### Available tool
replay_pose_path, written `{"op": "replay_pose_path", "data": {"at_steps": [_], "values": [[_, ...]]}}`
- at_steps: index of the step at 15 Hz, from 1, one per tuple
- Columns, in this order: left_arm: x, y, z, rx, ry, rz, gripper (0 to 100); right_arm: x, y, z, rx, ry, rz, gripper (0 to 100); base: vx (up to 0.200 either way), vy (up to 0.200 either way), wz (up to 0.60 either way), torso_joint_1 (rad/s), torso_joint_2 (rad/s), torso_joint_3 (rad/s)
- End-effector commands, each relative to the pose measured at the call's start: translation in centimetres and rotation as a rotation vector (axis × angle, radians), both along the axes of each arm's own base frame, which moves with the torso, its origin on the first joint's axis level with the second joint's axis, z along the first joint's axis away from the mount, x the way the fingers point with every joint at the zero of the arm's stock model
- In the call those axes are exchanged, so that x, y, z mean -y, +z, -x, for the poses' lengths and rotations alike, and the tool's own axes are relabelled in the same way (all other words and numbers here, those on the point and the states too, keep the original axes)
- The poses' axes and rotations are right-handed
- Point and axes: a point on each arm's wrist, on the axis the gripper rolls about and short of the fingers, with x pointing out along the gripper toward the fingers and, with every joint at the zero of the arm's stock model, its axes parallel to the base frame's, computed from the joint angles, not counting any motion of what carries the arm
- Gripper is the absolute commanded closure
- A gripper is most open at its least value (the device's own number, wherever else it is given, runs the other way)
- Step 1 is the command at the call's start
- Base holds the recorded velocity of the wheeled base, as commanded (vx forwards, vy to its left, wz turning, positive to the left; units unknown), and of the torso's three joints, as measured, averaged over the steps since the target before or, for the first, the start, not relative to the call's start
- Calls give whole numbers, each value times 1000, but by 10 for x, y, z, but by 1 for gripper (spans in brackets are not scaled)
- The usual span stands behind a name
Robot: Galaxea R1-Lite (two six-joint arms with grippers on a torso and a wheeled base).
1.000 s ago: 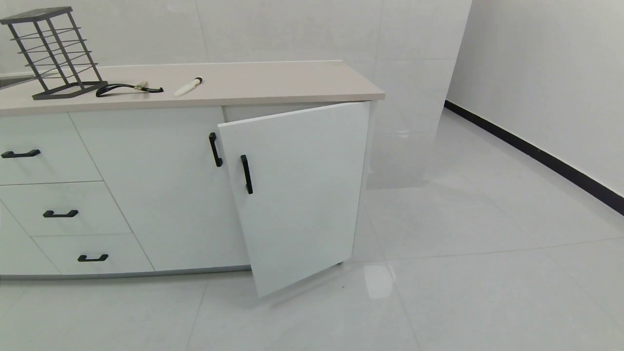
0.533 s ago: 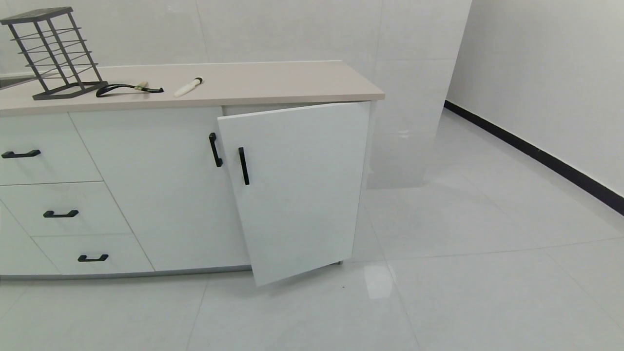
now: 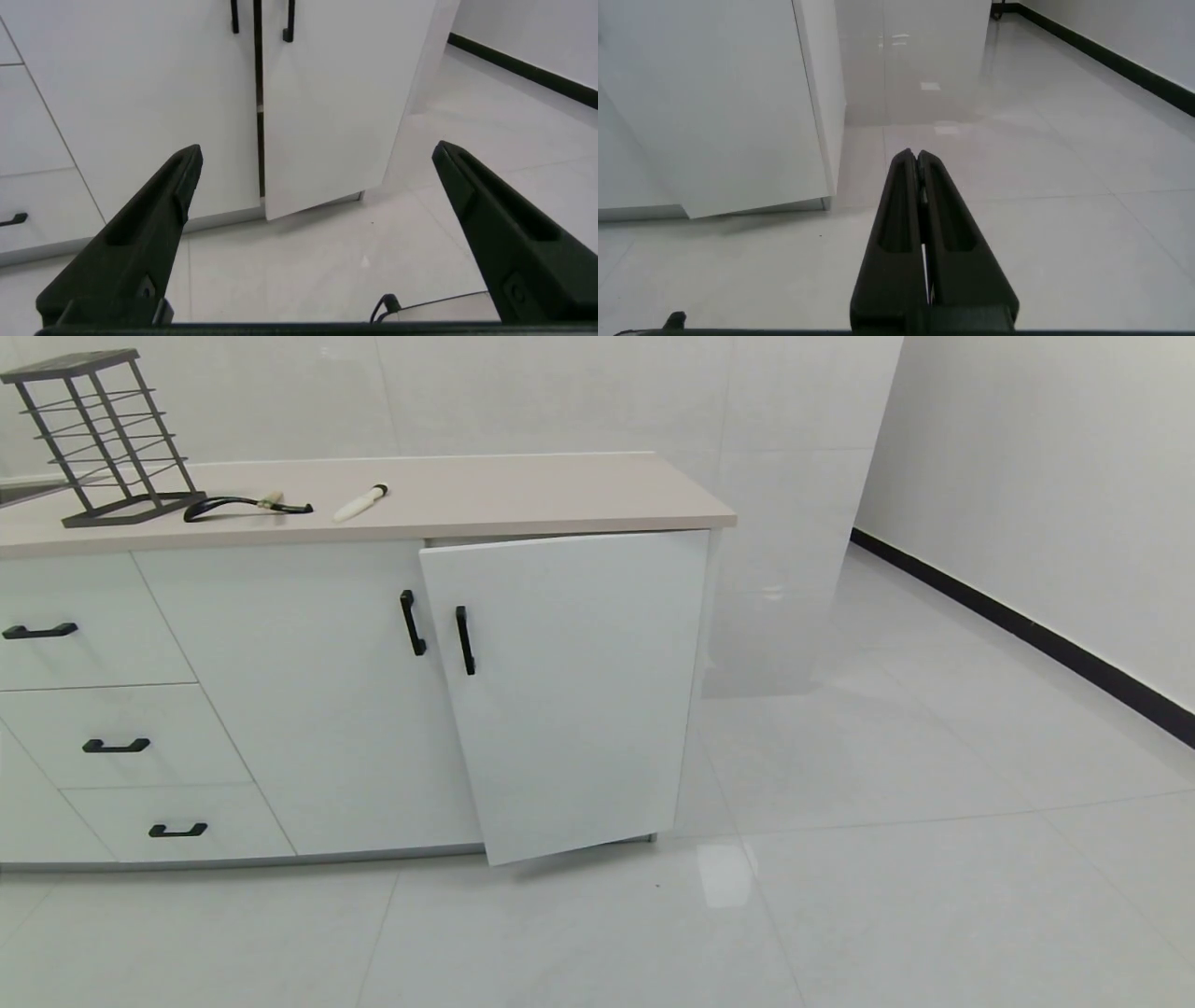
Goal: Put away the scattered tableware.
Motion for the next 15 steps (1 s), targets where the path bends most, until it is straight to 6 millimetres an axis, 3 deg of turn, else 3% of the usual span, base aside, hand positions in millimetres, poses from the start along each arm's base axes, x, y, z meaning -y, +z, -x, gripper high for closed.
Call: {"op": "replay_pose_path", "data": {"at_steps": [1,9,11,15], "values": [[0,0,0,-1,-1,-2,0,0,0,0,-3,3,-5,100,0,0,0,0,0,0],[0,0,0,0,-3,-7,0,0,0,0,-3,3,-7,100,175,175,0,3,0,1],[-1,0,0,-2,31,4,0,0,0,0,-3,3,-7,100,200,0,0,2,5,2],[-4,-7,-1,-59,174,-93,0,0,0,0,-3,6,-7,100,0,0,0,0,0,0]]}}
